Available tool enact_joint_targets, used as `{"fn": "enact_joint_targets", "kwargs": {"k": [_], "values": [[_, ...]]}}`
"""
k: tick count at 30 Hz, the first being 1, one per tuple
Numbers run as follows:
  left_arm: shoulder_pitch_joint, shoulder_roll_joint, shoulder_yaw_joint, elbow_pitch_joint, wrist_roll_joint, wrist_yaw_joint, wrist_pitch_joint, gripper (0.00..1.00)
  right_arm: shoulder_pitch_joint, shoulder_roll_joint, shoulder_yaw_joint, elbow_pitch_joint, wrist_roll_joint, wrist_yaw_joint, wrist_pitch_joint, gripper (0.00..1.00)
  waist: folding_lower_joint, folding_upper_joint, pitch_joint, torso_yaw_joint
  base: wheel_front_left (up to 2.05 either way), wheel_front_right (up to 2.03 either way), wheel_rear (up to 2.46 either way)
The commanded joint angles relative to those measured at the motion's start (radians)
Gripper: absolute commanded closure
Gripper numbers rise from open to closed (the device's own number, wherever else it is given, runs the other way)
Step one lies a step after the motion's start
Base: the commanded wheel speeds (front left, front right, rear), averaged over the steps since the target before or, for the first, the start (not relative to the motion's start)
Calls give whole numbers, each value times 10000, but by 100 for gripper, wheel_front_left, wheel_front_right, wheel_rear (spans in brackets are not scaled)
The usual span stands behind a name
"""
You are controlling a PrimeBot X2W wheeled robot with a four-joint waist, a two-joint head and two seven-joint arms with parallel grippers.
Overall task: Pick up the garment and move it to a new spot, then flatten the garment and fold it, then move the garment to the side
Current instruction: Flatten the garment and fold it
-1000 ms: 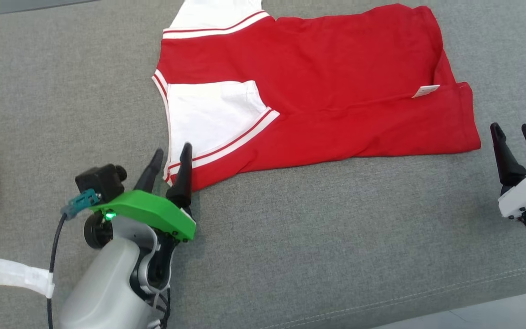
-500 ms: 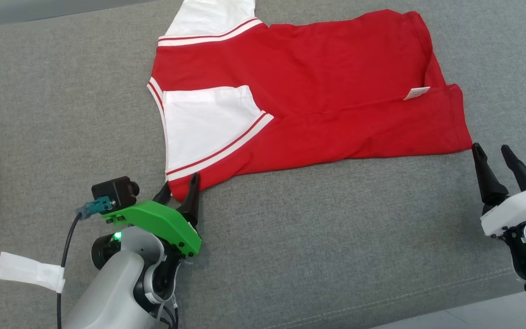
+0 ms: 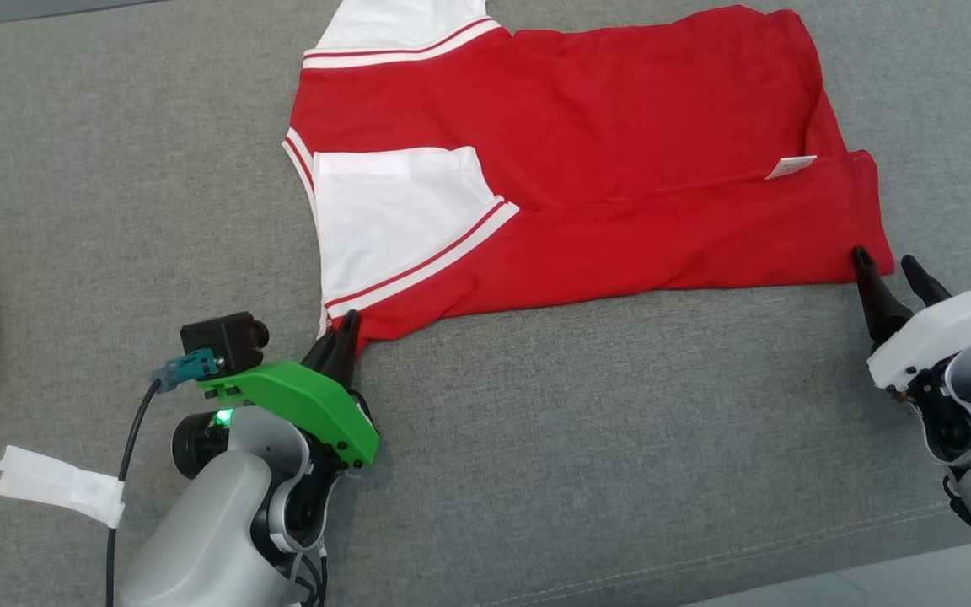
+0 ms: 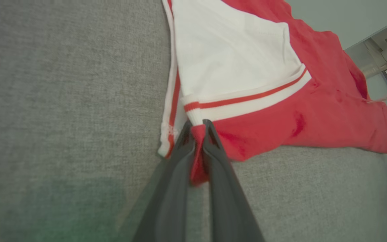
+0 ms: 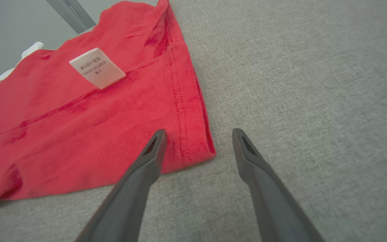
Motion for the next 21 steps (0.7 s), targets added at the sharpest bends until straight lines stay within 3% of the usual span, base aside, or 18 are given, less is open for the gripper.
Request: {"fn": "enact_joint_targets", "kwargs": {"k": [1,3,12,21], "values": [[-114,143,-14,40,60,-44,34,100,-219,60,123,150,124,-14,43,0,0,0,102,77,0,0,0],[-179,169,-63,11,101,-62,83,100,-385,54,280,294,331,-14,94,100,0,0,145,118,0,0,0],[-8,591,-214,-464,188,-217,309,100,-556,-859,1211,90,816,-14,-132,100,0,0,-142,169,0,0,0],[1103,1129,-333,-2001,35,299,778,100,524,-2126,1919,-800,1860,-17,-80,100,0,0,-758,269,0,0,0]]}}
